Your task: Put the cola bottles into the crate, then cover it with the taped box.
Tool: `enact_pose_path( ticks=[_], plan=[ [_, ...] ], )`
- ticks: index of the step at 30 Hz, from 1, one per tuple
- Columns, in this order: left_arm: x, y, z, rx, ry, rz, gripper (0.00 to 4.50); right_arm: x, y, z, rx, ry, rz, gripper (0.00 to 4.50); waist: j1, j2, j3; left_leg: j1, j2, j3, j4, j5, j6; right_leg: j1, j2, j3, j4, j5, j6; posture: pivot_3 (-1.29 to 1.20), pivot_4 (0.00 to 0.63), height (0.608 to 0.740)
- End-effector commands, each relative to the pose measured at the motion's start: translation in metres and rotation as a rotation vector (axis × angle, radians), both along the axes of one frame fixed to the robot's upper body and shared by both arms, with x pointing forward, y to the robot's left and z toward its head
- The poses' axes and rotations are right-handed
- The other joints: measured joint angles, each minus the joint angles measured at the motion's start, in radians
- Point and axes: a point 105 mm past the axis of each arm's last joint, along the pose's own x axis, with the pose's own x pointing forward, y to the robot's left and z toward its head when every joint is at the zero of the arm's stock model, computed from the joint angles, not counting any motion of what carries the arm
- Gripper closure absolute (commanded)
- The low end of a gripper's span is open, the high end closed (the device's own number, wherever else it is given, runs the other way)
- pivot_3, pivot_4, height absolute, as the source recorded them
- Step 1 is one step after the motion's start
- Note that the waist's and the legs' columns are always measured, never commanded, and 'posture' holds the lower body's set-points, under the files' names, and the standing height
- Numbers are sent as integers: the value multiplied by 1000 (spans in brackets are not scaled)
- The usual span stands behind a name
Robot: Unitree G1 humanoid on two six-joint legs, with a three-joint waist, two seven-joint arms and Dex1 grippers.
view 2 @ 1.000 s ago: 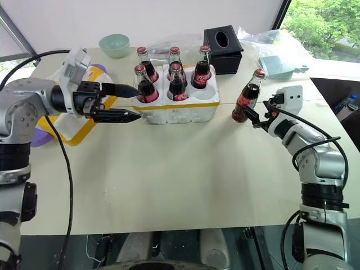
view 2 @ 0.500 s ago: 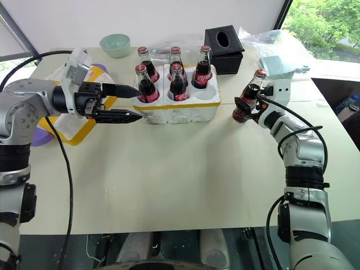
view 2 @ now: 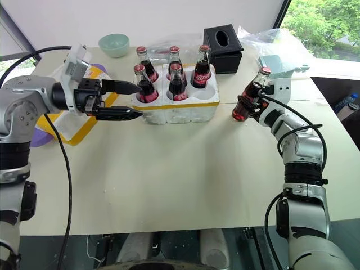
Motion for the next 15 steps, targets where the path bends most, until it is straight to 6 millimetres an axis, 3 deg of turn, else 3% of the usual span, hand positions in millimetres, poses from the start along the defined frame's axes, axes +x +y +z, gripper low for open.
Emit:
enact_pose_path(
  ticks=[1,8,15],
  plan=[
    [-3,-2,11,-10,-50,-16,0,-13,20,93,10,-287,92,1728,-3,3,2,0,0,0,0,0,0,0,0,0,0,0,0,0,150,739],
    [-1,-1,9,-13,-53,0,0,-24,69,133,38,-394,245,1728,-16,4,2,0,0,0,-1,0,0,-1,0,0,1,0,0,0,150,739],
    [-2,1,9,-17,-63,19,0,-11,100,120,37,-350,314,1728,-20,4,2,-1,0,0,-1,0,0,-1,0,0,1,0,0,0,150,739]
  ],
)
